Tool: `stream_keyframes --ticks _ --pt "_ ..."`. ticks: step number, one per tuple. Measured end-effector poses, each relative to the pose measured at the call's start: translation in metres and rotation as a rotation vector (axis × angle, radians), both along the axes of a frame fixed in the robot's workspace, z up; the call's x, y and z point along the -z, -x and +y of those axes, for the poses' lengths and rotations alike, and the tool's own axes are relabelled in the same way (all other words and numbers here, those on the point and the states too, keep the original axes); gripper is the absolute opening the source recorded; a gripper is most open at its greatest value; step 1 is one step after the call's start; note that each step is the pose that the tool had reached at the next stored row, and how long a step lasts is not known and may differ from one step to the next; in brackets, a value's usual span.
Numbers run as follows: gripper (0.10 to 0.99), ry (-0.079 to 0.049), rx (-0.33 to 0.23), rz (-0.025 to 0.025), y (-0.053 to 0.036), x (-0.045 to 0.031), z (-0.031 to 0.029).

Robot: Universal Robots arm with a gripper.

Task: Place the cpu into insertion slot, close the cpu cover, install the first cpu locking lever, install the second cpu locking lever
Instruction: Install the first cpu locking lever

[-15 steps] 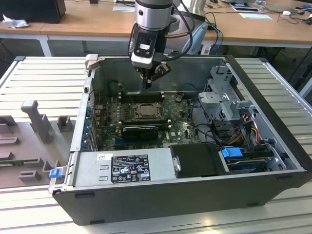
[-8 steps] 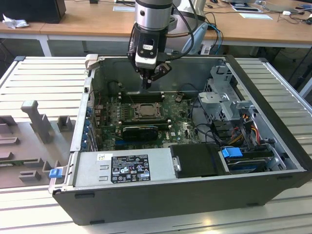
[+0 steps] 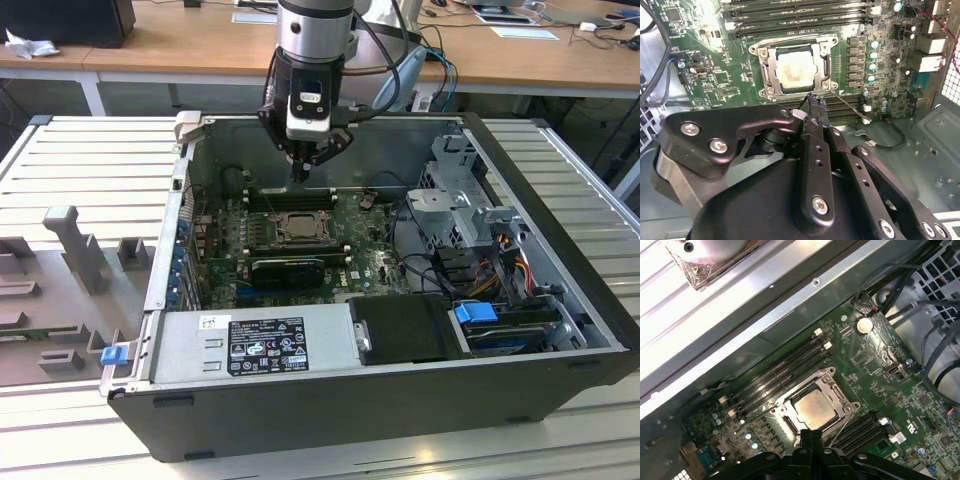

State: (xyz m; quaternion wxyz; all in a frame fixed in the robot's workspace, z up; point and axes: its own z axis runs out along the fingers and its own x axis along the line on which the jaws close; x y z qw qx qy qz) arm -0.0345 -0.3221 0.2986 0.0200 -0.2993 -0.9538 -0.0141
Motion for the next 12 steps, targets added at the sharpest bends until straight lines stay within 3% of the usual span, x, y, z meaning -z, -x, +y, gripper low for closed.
stream_keyframes --ticks 12 --pt "0.106 0.0 -0.085 0.0 0.0 0.0 0.0"
